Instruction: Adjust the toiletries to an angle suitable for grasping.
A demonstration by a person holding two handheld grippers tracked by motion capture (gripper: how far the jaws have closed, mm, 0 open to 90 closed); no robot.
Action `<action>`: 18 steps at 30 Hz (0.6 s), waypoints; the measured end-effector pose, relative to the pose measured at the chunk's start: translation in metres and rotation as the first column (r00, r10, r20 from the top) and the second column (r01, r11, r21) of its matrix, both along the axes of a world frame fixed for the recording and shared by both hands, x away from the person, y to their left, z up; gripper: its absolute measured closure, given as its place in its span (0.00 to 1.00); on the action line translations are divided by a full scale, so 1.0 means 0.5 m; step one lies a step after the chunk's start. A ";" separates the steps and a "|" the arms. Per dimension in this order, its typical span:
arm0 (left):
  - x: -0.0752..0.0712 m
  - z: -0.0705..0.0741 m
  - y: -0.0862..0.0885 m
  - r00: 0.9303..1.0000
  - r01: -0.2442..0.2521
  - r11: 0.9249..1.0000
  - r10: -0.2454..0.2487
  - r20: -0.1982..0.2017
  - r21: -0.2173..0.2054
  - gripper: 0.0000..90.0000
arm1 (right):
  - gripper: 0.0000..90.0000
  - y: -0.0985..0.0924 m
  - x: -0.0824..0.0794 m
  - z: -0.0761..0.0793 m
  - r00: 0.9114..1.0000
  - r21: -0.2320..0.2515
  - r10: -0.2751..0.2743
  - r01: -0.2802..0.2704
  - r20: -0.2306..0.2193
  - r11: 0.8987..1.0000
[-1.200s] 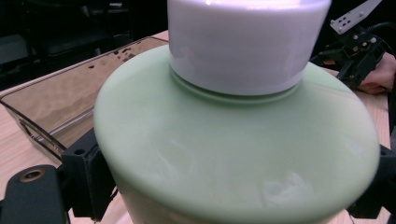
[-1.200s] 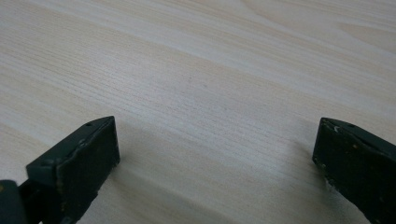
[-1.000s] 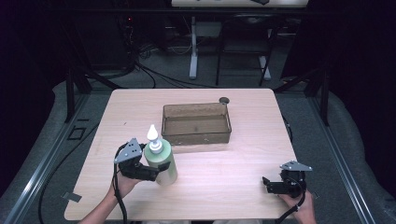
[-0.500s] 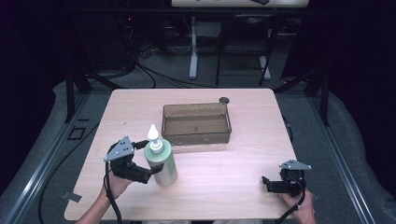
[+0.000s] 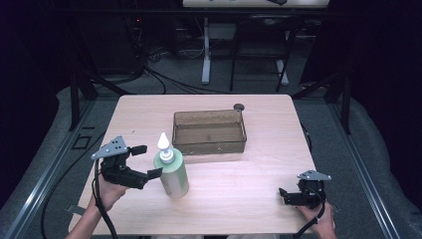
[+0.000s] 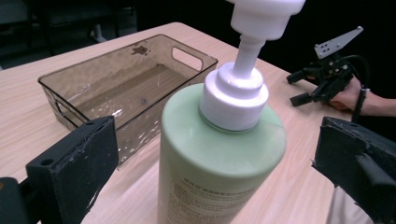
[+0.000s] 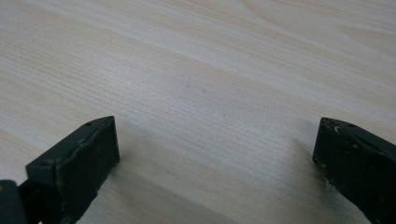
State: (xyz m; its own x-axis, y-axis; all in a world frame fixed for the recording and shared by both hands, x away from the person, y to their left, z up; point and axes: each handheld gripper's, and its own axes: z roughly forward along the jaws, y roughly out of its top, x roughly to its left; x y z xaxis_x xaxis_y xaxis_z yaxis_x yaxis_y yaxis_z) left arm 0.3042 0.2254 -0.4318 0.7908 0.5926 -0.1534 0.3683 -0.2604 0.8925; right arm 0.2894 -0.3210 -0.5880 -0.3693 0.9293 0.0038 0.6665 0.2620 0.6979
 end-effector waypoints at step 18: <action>-0.008 0.108 -0.030 0.999 0.010 0.990 -0.004 -0.042 0.141 0.02 | 0.00 0.001 0.000 0.001 1.000 -0.002 -0.011 0.011 -0.004 1.000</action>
